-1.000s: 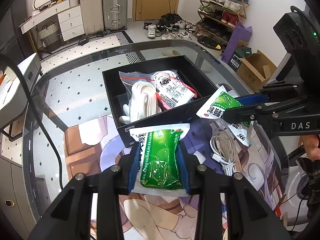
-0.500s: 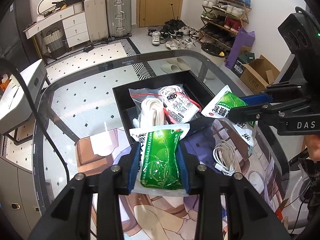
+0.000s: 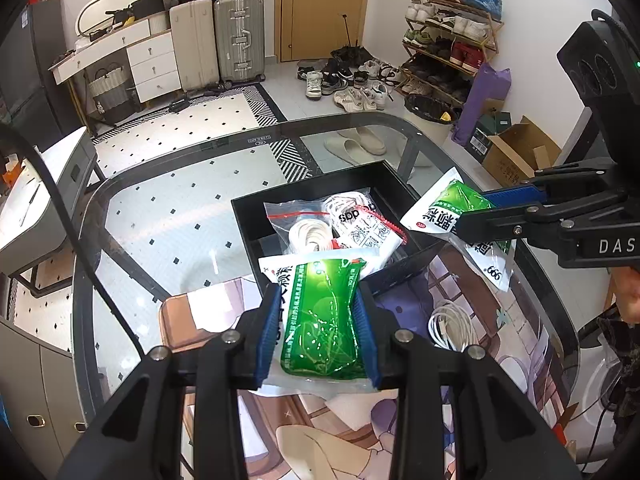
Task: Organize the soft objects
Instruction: 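Carry both green sachets over the black box with both grippers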
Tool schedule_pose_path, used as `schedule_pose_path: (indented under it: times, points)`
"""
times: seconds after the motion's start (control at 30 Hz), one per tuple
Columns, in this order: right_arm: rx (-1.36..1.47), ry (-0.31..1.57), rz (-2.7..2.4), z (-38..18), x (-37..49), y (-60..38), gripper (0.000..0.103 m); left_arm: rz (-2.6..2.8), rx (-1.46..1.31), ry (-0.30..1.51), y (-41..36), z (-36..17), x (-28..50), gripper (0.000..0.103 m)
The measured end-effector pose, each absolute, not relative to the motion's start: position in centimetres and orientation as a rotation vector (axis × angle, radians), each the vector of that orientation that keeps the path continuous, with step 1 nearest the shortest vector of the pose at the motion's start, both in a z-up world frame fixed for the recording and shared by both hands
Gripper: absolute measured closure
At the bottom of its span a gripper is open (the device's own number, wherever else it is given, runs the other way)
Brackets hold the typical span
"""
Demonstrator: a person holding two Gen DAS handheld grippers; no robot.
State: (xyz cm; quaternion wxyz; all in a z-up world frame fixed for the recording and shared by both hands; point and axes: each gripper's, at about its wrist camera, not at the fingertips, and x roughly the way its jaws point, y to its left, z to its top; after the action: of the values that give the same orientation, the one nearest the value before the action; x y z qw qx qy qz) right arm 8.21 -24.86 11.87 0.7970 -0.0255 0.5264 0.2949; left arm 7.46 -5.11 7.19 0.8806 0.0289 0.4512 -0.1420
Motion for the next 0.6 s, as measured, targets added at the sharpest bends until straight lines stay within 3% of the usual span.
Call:
schedule_pose_path:
  times: [0.6]
  points:
    - [-0.02,1.121,0.639,12.0,10.6,-24.4,0.075,-0.276,0.052,0.922,-4.7,7.5,9.9,0.069]
